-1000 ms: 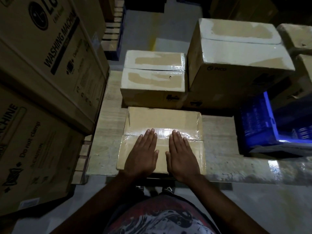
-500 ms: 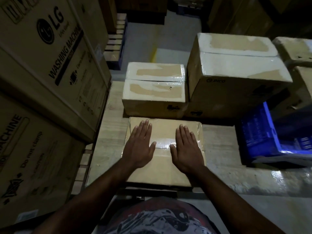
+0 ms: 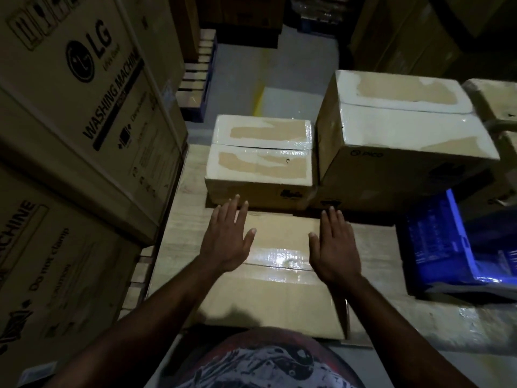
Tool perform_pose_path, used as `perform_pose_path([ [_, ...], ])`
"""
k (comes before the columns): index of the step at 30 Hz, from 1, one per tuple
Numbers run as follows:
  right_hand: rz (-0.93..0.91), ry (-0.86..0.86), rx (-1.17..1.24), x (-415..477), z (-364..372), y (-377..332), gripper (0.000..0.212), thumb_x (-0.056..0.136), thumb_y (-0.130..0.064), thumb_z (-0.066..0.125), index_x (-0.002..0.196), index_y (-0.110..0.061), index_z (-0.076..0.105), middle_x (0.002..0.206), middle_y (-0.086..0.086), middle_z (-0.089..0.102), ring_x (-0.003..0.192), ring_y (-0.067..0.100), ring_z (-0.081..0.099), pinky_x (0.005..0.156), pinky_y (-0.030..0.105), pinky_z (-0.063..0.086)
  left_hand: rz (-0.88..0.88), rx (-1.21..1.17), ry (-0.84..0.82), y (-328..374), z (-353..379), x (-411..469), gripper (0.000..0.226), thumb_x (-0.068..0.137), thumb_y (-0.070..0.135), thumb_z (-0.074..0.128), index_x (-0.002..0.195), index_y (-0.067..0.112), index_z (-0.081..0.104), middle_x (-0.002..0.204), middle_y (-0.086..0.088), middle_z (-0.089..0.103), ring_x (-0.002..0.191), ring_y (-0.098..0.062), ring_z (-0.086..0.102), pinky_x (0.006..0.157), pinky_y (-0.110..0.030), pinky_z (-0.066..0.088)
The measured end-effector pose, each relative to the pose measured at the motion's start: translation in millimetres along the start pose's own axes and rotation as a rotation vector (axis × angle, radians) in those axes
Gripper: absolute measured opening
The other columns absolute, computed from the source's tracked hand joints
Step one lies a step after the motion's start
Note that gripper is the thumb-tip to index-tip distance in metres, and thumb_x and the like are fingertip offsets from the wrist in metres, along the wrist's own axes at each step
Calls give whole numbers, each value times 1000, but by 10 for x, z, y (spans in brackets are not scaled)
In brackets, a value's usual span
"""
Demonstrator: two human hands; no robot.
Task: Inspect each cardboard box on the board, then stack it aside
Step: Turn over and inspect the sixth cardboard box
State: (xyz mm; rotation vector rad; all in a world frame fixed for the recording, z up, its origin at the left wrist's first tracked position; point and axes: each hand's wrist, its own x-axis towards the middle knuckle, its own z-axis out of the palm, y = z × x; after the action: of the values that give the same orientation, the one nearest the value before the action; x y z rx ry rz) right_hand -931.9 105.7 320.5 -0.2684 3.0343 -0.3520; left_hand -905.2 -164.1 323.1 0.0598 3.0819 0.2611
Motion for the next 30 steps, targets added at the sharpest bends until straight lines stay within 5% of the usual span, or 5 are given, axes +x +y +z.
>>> perform_pose_path([
  [5, 12, 0, 22, 50, 74, 45, 72, 101, -54, 15, 159, -12, 22, 169, 4, 7, 155, 16, -8, 126, 41, 7, 17, 10, 34, 3, 11, 29, 65, 99, 54, 32, 152, 17, 35, 155, -6, 38, 144, -24, 31, 122, -46, 16],
  [12, 63, 13, 182, 32, 81, 45, 67, 103, -49, 32, 159, -13, 23, 168, 4, 15, 155, 18, 6, 125, 36, 14, -7, 20, 56, 24, 1, 3, 64, 97, 54, 34, 149, 18, 39, 152, -4, 43, 139, -21, 36, 121, -48, 16],
  [17, 469, 92, 487, -17, 8, 31, 74, 99, -55, 42, 154, -9, 28, 159, 15, 34, 145, 31, 33, 114, 44, 33, -484, -28, 67, 87, -76, -37, 83, 93, 56, 42, 155, 5, 18, 161, -13, 25, 141, -29, 35, 114, -58, 17],
  [21, 702, -99, 612, -56, -142, -29, 77, 96, -72, 29, 111, -6, 67, 115, 20, 66, 101, 36, 62, 87, 39, 48, -772, -366, -27, 72, -164, -42, 60, 101, 50, 34, 143, 9, 42, 141, -18, 53, 122, -37, 55, 102, -47, 41],
  [30, 682, -31, 862, -360, -738, -122, 63, 104, -61, 24, 114, -13, 63, 129, 20, 61, 111, 35, 57, 98, 43, 42, -791, -700, 213, 163, -607, -350, 61, 105, 50, 25, 112, 6, 68, 113, -20, 67, 105, -37, 60, 88, -41, 48],
])
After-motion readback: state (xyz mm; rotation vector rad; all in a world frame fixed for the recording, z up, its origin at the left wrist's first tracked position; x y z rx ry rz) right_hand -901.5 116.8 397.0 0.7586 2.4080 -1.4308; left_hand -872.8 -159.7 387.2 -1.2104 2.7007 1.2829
